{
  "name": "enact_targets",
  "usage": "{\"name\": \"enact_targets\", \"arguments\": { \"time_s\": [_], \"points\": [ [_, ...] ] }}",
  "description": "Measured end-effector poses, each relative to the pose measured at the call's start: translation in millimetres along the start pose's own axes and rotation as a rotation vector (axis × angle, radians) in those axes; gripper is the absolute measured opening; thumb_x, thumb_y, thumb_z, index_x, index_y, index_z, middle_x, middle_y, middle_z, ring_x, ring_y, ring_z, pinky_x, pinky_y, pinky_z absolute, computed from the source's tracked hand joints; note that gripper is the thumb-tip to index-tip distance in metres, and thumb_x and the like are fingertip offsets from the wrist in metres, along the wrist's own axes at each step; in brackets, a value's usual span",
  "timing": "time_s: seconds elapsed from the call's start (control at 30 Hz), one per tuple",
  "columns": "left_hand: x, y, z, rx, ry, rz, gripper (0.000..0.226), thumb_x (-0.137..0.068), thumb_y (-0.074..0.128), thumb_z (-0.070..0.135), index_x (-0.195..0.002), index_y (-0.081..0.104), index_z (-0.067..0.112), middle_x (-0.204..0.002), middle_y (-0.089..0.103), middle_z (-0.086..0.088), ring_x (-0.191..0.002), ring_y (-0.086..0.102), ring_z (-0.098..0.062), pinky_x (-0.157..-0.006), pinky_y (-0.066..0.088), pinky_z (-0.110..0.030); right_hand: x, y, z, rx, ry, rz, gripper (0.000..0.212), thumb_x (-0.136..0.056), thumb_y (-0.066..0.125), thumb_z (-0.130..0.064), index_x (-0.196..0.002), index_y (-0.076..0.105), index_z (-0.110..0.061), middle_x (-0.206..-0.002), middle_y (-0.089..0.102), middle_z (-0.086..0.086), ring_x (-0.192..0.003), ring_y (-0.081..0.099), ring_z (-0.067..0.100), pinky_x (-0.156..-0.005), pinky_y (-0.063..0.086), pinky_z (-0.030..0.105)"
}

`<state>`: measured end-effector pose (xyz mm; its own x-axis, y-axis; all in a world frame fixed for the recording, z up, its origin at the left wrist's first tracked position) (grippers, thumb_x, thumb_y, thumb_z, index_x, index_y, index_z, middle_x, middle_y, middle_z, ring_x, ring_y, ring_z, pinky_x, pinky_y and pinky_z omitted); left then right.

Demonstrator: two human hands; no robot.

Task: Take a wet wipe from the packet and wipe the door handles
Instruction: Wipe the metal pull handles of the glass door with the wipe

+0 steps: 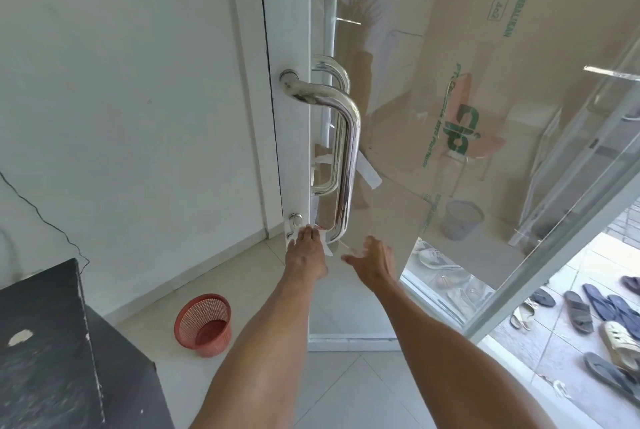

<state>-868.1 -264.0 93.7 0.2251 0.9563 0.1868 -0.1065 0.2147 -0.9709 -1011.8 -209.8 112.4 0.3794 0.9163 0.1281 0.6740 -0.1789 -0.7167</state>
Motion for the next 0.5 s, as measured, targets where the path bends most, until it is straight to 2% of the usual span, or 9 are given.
{"name": "enact_targets", "arguments": {
  "time_s": [0.07,0.1,0.23,0.4,0.5],
  "points": [
    [0.0,-0.2,1.2,-0.008,-0.007,-0.001,0.088,-0.081,0.060,0.007,-0.151,0.007,0.001,-0.161,0.005,-0.011,-0.150,0.003,-0.025,-0.121,0.017,-0.040,1.9,-1.0,-1.0,-0.049,-0.029,0.043,0.054,-0.071,0.082,-0.037,-0.110,0.062,-0.006,-0.102,0.070,0.012,-0.097,0.064,0.030,-0.080,0.053,0.037],
    [0.3,0.0,1.6,-0.012,-0.013,0.006,0.088,-0.081,0.060,0.008,-0.151,0.007,0.001,-0.161,0.005,-0.012,-0.150,0.003,-0.025,-0.121,0.017,-0.040,0.3,-4.1,-6.2,-0.075,-0.040,0.071,0.058,-0.072,0.082,-0.039,-0.113,0.061,-0.005,-0.107,0.070,0.012,-0.100,0.064,0.030,-0.081,0.052,0.037],
    [0.8,0.5,3.3,0.004,-0.036,0.013,0.083,-0.085,0.056,0.009,-0.152,0.007,0.003,-0.162,0.004,-0.010,-0.150,0.002,-0.024,-0.122,0.015,-0.039,-7.9,-19.5,-44.1,-0.096,-0.109,0.153,0.058,-0.075,0.076,-0.050,-0.111,0.061,-0.007,-0.105,0.071,0.010,-0.099,0.065,0.029,-0.078,0.049,0.033],
    [8.7,4.6,-0.6,0.012,-0.009,0.079,0.083,-0.084,0.059,0.011,-0.151,0.010,0.009,-0.161,0.004,-0.008,-0.150,0.001,-0.022,-0.121,0.014,-0.039,-16.0,-23.3,-73.6,-0.079,-0.150,0.207,0.043,-0.083,0.070,-0.044,-0.115,0.065,-0.016,-0.099,0.071,0.006,-0.096,0.065,0.030,-0.071,0.047,0.031],
    [14.3,7.8,-6.8,-0.006,0.017,0.110,0.089,-0.081,0.064,0.013,-0.151,0.009,0.012,-0.162,0.002,-0.006,-0.150,0.000,-0.021,-0.121,0.011,-0.040,-19.1,-16.8,-74.7,-0.060,-0.135,0.230,0.038,-0.084,0.069,-0.040,-0.116,0.065,-0.019,-0.096,0.072,0.008,-0.103,0.062,0.033,-0.079,0.052,0.036]
  ]
}}
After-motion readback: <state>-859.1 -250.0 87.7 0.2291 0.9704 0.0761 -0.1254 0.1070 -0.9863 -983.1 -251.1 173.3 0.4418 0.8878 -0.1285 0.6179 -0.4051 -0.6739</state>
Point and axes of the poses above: each hand's wrist, its own x-axis away from the middle knuckle, its own y-axis out of the palm, z = x × y, the point moved 6 cm from there along -x, towards the middle knuckle
